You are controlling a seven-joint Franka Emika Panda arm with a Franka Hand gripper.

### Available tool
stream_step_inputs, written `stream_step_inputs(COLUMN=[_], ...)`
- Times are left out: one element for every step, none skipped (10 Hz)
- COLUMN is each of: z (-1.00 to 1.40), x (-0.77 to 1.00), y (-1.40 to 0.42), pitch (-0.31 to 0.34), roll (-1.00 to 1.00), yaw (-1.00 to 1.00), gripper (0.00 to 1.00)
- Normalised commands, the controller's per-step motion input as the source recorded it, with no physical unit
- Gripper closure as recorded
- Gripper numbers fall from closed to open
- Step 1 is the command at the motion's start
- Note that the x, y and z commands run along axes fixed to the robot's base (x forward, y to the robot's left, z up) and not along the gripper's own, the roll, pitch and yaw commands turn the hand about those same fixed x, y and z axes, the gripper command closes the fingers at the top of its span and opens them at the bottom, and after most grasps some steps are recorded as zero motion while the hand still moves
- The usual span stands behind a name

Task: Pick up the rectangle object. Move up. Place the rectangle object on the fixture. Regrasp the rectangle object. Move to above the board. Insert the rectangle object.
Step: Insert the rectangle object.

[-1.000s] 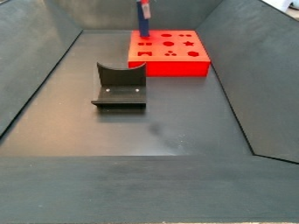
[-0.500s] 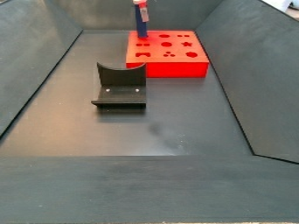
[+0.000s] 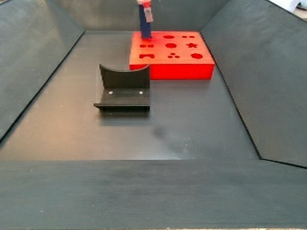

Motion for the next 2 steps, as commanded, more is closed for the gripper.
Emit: stream_step_inputs(z=[0.00, -0.44], x=[0.00, 0.00], y=[0.00, -0.23], pitch=[-0.019, 0.000], roll=[0.00, 0.00], yaw=[0.00, 0.00], gripper=[1.00, 1.00])
